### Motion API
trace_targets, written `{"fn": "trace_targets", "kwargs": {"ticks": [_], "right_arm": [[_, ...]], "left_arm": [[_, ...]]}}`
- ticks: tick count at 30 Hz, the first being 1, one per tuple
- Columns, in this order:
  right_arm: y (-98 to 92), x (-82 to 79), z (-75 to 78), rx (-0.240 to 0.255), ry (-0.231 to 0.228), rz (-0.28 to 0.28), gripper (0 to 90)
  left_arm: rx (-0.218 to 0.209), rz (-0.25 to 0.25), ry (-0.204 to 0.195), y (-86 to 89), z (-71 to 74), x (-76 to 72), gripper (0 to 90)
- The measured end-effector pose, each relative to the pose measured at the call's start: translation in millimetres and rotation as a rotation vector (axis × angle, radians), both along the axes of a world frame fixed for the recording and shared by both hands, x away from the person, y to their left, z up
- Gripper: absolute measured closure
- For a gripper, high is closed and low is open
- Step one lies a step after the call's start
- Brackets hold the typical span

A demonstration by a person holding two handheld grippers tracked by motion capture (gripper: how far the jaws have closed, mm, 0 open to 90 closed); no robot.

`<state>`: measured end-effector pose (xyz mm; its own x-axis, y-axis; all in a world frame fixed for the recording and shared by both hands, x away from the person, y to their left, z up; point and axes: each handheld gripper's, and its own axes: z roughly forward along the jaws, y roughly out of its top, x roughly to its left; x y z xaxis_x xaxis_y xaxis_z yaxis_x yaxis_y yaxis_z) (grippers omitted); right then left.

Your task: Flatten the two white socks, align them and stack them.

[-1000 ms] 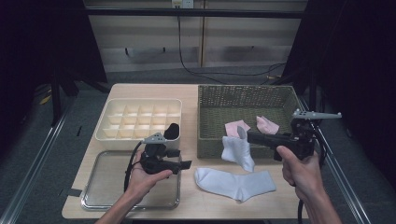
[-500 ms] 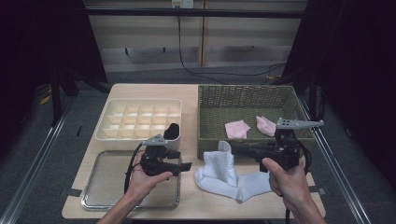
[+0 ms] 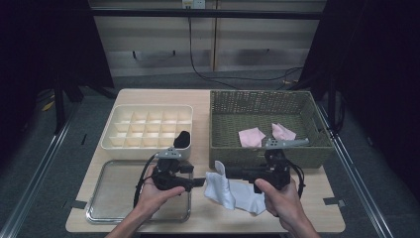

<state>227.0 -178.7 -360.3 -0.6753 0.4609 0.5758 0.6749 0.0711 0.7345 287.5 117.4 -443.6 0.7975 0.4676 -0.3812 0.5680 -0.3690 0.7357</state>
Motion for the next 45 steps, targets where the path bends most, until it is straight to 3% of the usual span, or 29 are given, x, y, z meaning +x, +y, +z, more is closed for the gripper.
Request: {"fn": "trace_targets", "kwargs": {"ticks": [1, 2, 3, 5, 8, 14, 16, 21, 27, 29, 33, 36, 42, 45], "right_arm": [[0.2, 1.5, -11.5, 0.004, 0.026, -0.004, 89.6], [0.2, 1.5, -11.5, 0.004, 0.026, -0.004, 89.6], [-1.7, 3.4, -22.7, -0.009, 0.045, -0.011, 89.6], [-4.0, 4.4, -30.0, -0.003, 0.064, -0.023, 89.6], [-13.8, 5.3, -52.5, 0.000, 0.118, -0.048, 89.6], [-39.5, 5.6, -78.4, -0.019, 0.178, -0.125, 89.6], [-43.2, 5.3, -80.2, -0.025, 0.190, -0.130, 89.6], [-59.8, 9.2, -94.2, -0.096, 0.206, -0.164, 89.3], [-72.7, 13.0, -107.4, -0.102, 0.227, -0.206, 89.0], [-80.0, 14.2, -113.4, -0.138, 0.235, -0.238, 88.8], [-85.6, 15.1, -118.9, -0.163, 0.252, -0.259, 88.6], [-88.8, 16.0, -123.4, -0.220, 0.255, -0.282, 87.5], [-100.2, 11.6, -113.5, -0.262, 0.223, -0.332, 86.1], [-108.7, 6.8, -107.8, -0.250, 0.220, -0.360, 84.4]], "left_arm": [[0.004, 0.000, 0.005, 0.4, -2.1, 0.2, 29.6], [0.007, 0.001, 0.008, 0.7, -3.2, 0.3, 29.6], [0.007, 0.005, 0.011, 0.7, -4.8, 0.3, 29.8], [0.020, 0.004, 0.009, 1.7, -6.9, 1.1, 30.0], [0.016, 0.012, 0.014, 2.1, -7.7, 2.2, 30.5], [0.033, 0.003, 0.019, -1.7, -10.7, 2.6, 30.3], [0.033, 0.003, 0.021, -3.3, -11.7, 2.7, 30.3], [0.040, 0.005, 0.028, -6.1, -14.5, 4.2, 30.3], [0.050, 0.006, 0.036, -7.3, -17.6, 5.5, 31.2], [0.047, -0.005, 0.045, -9.7, -19.7, 5.3, 37.8], [0.035, -0.035, 0.042, -15.0, -18.7, 4.4, 43.2], [0.024, -0.065, 0.048, -21.7, -16.7, 3.5, 47.0], [0.042, -0.108, 0.067, -37.2, -20.8, 5.4, 53.6], [0.055, -0.120, 0.080, -46.5, -25.6, 5.7, 51.6]]}}
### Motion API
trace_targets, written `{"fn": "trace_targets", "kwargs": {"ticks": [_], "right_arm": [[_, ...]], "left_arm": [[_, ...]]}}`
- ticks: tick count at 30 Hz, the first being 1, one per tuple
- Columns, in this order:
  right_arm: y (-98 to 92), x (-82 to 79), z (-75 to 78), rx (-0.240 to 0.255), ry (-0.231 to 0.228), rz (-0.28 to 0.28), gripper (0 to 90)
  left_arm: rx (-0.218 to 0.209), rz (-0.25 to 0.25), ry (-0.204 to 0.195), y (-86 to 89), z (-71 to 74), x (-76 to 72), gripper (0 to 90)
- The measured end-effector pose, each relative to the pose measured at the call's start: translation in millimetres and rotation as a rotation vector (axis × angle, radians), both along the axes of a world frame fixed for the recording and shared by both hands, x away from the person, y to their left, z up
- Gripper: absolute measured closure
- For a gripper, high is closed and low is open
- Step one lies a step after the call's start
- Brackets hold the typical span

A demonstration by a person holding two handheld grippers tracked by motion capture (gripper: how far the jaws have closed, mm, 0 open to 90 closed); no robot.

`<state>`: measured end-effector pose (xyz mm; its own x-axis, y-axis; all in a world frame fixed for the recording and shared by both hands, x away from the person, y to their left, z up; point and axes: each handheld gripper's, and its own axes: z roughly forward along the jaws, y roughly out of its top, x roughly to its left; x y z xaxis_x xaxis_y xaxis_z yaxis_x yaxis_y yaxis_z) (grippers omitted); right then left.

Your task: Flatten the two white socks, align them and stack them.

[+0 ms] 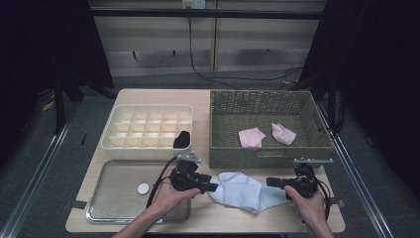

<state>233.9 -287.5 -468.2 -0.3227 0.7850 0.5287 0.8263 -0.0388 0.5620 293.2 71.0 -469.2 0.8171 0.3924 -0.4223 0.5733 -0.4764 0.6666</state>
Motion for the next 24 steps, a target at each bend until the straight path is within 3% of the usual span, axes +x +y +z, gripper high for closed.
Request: {"fn": "trace_targets", "kwargs": {"ticks": [2, 4, 9, 16, 18, 20, 24], "right_arm": [[1.2, -5.7, 3.0, 0.041, -0.013, 0.013, 83.1], [14.4, -11.5, 2.7, 0.067, -0.019, 0.056, 81.8], [27.7, -12.2, 1.2, 0.074, -0.027, 0.094, 80.8], [31.1, -7.1, -18.6, -0.015, 0.021, 0.088, 82.5], [31.7, -5.8, -23.7, -0.023, 0.034, 0.088, 82.9], [34.2, -4.8, -28.4, -0.042, 0.045, 0.097, 83.0], [36.4, -1.7, -29.8, -0.042, 0.044, 0.102, 83.1]], "left_arm": [[0.001, -0.011, 0.029, -5.0, -3.4, 1.2, 52.2], [0.017, -0.017, 0.022, -10.2, -6.1, 2.0, 53.7], [0.014, -0.039, 0.046, -24.7, -12.9, 2.0, 54.1], [0.022, -0.040, 0.072, -32.4, -22.7, 0.7, 49.0], [0.025, -0.042, 0.068, -34.1, -24.3, 0.2, 48.6], [-0.001, -0.050, 0.098, -35.5, -26.7, 0.2, 48.6], [0.023, -0.058, 0.087, -39.9, -30.1, -3.3, 51.6]]}}
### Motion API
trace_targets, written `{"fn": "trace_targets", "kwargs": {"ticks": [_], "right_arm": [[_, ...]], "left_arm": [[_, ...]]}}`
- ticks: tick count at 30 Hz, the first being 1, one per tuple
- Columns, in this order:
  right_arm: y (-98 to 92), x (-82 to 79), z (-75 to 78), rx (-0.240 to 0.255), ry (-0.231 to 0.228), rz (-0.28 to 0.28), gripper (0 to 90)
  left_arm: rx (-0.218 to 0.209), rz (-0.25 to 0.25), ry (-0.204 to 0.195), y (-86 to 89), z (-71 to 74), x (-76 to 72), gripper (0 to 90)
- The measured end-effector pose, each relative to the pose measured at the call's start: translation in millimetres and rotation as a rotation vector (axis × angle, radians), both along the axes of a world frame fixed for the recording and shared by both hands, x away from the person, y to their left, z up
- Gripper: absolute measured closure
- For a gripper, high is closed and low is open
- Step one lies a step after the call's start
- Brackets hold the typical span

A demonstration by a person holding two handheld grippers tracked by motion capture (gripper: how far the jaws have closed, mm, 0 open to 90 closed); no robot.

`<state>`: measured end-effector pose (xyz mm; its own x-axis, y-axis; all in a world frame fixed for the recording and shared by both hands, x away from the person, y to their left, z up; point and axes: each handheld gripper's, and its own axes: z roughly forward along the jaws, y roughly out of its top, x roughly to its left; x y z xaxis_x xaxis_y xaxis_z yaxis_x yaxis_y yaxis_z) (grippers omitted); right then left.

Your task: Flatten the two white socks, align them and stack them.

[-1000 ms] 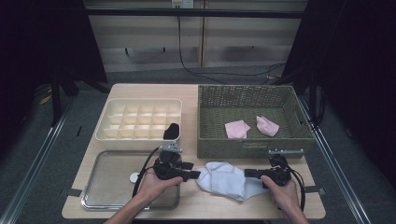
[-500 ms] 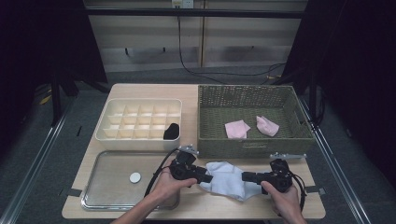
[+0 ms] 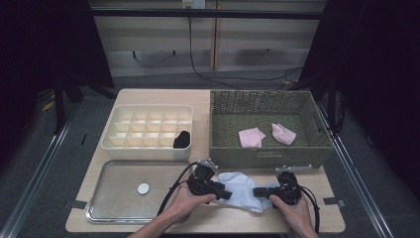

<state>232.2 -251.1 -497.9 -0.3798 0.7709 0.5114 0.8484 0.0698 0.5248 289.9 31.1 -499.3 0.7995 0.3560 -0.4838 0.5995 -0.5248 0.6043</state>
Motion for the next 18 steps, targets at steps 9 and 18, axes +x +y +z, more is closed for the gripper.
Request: {"fn": "trace_targets", "kwargs": {"ticks": [9, 18], "right_arm": [[13.7, 5.5, -1.7, 0.007, -0.002, 0.036, 83.7], [16.9, 5.6, -3.1, 0.014, -0.014, 0.059, 83.5]], "left_arm": [[-0.011, 0.002, 0.011, 8.3, 1.5, -1.1, 52.5], [0.018, -0.020, -0.016, 6.2, -1.0, -4.3, 77.2]]}}
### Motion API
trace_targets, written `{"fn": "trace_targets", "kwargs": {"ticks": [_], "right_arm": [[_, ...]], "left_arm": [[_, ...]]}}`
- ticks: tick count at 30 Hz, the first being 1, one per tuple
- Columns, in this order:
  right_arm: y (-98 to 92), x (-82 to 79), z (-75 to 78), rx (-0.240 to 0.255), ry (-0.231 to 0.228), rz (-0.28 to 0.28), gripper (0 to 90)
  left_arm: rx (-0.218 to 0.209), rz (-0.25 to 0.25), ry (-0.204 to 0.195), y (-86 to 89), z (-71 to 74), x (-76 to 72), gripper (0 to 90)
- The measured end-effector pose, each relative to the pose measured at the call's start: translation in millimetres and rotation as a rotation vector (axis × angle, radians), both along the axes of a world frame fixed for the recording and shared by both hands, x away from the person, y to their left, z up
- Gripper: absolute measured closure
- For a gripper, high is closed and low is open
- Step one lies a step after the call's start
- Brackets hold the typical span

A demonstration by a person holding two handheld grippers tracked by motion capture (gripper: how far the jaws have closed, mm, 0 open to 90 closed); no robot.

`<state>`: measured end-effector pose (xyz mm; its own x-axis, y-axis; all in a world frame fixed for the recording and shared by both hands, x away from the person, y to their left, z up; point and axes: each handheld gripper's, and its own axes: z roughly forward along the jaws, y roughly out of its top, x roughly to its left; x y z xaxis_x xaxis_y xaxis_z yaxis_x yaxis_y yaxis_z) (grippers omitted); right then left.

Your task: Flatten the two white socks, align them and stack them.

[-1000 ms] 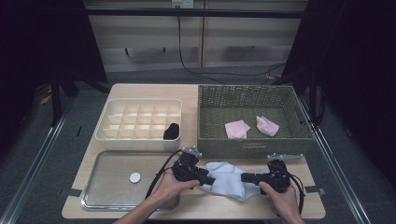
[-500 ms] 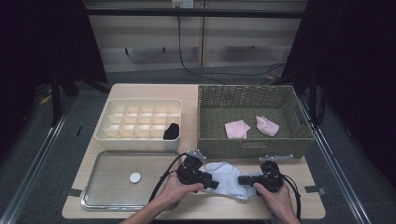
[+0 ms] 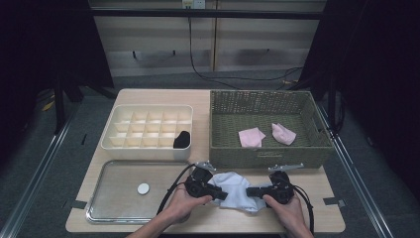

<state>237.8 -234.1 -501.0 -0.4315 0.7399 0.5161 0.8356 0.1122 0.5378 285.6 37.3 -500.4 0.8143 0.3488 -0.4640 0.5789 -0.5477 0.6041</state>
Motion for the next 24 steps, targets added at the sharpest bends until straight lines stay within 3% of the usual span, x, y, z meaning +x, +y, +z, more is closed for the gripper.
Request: {"fn": "trace_targets", "kwargs": {"ticks": [3, 9, 16, 24], "right_arm": [[-0.3, -0.2, -0.3, 0.002, -0.007, 0.000, 82.9], [-2.9, -1.7, 2.9, 0.008, -0.014, -0.014, 79.7], [-7.7, -14.2, 22.5, 0.090, -0.069, -0.017, 75.3], [-4.9, -35.4, 38.0, 0.128, -0.101, 0.018, 64.6]], "left_arm": [[-0.005, -0.010, 0.000, -1.4, 1.9, -0.5, 83.0], [-0.071, -0.011, 0.026, 2.8, 12.9, -1.2, 84.7], [-0.164, -0.006, 0.050, 6.2, 33.7, -1.1, 84.7], [-0.179, -0.032, 0.029, -12.3, 50.4, 0.4, 85.0]]}}
